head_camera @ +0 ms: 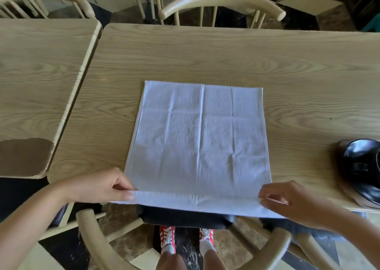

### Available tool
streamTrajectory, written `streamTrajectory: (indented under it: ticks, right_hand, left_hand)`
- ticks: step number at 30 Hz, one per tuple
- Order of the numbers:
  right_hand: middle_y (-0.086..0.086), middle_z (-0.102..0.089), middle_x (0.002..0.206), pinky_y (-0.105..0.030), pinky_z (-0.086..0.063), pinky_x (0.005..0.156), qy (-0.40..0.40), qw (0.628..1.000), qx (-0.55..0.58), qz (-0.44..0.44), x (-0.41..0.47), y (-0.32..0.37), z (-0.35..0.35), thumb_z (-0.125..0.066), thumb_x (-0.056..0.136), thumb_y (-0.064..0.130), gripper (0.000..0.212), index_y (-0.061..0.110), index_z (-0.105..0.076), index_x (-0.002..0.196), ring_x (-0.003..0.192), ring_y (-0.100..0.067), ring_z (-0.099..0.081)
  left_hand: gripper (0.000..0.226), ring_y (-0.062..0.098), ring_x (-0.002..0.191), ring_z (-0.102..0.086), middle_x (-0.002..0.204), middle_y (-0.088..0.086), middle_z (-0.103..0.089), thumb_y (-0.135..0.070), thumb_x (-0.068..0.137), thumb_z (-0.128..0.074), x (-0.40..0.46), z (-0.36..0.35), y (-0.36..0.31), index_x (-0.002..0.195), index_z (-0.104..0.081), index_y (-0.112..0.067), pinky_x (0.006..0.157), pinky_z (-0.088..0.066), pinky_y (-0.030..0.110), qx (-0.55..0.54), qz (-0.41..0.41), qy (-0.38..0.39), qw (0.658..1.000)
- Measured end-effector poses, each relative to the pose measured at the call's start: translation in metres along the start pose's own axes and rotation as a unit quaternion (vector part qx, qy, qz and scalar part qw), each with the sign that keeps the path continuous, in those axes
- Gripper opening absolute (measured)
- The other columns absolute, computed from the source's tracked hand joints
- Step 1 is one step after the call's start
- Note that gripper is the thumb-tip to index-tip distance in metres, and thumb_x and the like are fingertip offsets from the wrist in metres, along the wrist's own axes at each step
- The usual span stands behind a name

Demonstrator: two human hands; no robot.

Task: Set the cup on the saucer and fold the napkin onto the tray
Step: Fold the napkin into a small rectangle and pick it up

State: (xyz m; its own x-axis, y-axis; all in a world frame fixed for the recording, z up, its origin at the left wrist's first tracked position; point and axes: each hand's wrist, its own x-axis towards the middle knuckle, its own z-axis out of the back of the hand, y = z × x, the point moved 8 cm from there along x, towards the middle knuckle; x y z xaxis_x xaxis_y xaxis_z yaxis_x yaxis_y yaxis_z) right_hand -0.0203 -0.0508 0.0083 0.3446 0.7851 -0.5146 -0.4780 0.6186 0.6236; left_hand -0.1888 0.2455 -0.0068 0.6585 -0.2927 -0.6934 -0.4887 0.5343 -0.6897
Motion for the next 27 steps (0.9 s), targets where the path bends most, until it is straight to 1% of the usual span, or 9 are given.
streamTrajectory:
  ticks: [3, 7, 9, 12, 15, 18, 21, 24, 27]
  right_hand:
    - [0.027, -0.067, 0.075, -0.008, -0.044, 0.061, 0.013, 0.999, 0.046, -0.006, -0.004, 0.002, 0.022, -0.055, 0.077, 0.058, 0.011, 0.05, -0.062, 0.081, 0.064, 0.008, -0.059]
    - [0.035, -0.067, 0.08, 0.003, -0.04, 0.071, -0.089, 0.993, 0.071, 0.0, 0.01, 0.007, 0.078, -0.064, 0.07, 0.046, 0.013, 0.054, -0.064, 0.08, 0.078, 0.014, -0.062]
    - [0.03, -0.067, 0.074, 0.001, -0.04, 0.068, -0.162, 0.985, 0.053, 0.014, 0.023, 0.007, 0.109, -0.07, 0.072, 0.035, 0.017, 0.051, -0.065, 0.074, 0.072, 0.011, -0.062]
    - [0.019, -0.067, 0.072, -0.001, -0.038, 0.065, -0.219, 0.975, 0.03, 0.027, 0.053, -0.001, 0.138, -0.071, 0.075, 0.029, 0.015, 0.042, -0.064, 0.069, 0.067, 0.01, -0.058]
    - [0.012, -0.063, 0.067, -0.016, -0.041, 0.063, -0.263, 0.964, -0.029, 0.002, 0.098, -0.021, 0.152, -0.071, 0.078, 0.02, 0.015, 0.032, -0.065, 0.072, 0.072, -0.006, -0.061]
    - [-0.007, -0.066, 0.09, -0.027, -0.038, 0.077, -0.257, 0.959, -0.12, 0.005, 0.144, -0.031, 0.15, -0.069, 0.08, 0.015, 0.004, 0.011, -0.07, 0.083, 0.093, -0.026, -0.059]
    - [-0.015, -0.064, 0.107, -0.039, -0.037, 0.099, -0.215, 0.961, -0.171, 0.016, 0.174, -0.041, 0.142, -0.069, 0.08, 0.011, 0.007, 0.007, -0.07, 0.085, 0.11, -0.033, -0.053]
    - [-0.014, -0.062, 0.109, -0.039, -0.037, 0.099, -0.218, 0.961, -0.168, 0.019, 0.182, -0.048, 0.142, -0.071, 0.077, 0.011, 0.007, 0.008, -0.071, 0.083, 0.111, -0.033, -0.051]
    - [-0.012, -0.061, 0.111, -0.037, -0.036, 0.098, -0.224, 0.96, -0.166, 0.017, 0.183, -0.05, 0.144, -0.072, 0.078, 0.014, 0.007, 0.01, -0.071, 0.083, 0.11, -0.032, -0.051]
  left_hand:
    - [0.022, 0.006, 0.051, -0.031, 0.052, -0.017, -0.039, -0.056, 0.081, -0.056, -0.009, 0.011, -0.016, 0.066, -0.067, -0.043, 0.05, -0.02, 0.023, 0.002, -0.004, 0.017, 1.0]
    - [0.031, 0.019, 0.054, -0.047, 0.058, 0.002, -0.057, -0.061, 0.071, -0.059, -0.004, 0.064, -0.04, 0.072, -0.071, -0.033, 0.055, -0.031, 0.032, -0.003, -0.031, -0.18, 0.983]
    - [0.021, 0.019, 0.059, -0.058, 0.067, 0.005, -0.067, -0.045, 0.078, -0.066, 0.001, 0.091, -0.051, 0.071, -0.071, -0.025, 0.061, -0.039, 0.027, 0.006, -0.052, -0.264, 0.963]
    - [0.02, 0.0, 0.062, -0.058, 0.069, -0.007, -0.069, -0.012, 0.085, -0.064, 0.016, 0.126, -0.063, 0.07, -0.068, -0.025, 0.06, -0.039, 0.011, 0.045, -0.078, -0.344, 0.935]
    - [0.019, 0.0, 0.067, -0.058, 0.073, -0.001, -0.068, -0.005, 0.084, -0.062, 0.044, 0.158, -0.054, 0.07, -0.066, -0.017, 0.064, -0.04, 0.014, 0.062, -0.067, -0.407, 0.909]
    - [0.011, 0.001, 0.068, -0.059, 0.078, 0.017, -0.064, 0.005, 0.08, -0.063, 0.077, 0.174, -0.039, 0.073, -0.067, -0.002, 0.071, -0.043, 0.028, 0.1, -0.057, -0.441, 0.89]
    - [0.008, 0.034, 0.092, -0.061, 0.099, 0.026, -0.063, 0.009, 0.073, -0.069, 0.097, 0.18, -0.027, 0.074, -0.07, 0.001, 0.086, -0.04, 0.034, 0.184, -0.071, -0.47, 0.86]
    - [0.007, 0.036, 0.11, -0.056, 0.121, 0.026, -0.058, 0.007, 0.075, -0.068, 0.109, 0.184, -0.014, 0.076, -0.07, 0.001, 0.095, -0.034, 0.033, 0.2, -0.062, -0.449, 0.868]
    - [0.005, 0.032, 0.113, -0.055, 0.121, 0.021, -0.059, 0.003, 0.079, -0.066, 0.115, 0.187, -0.012, 0.077, -0.068, -0.001, 0.096, -0.035, 0.035, 0.21, -0.066, -0.423, 0.879]
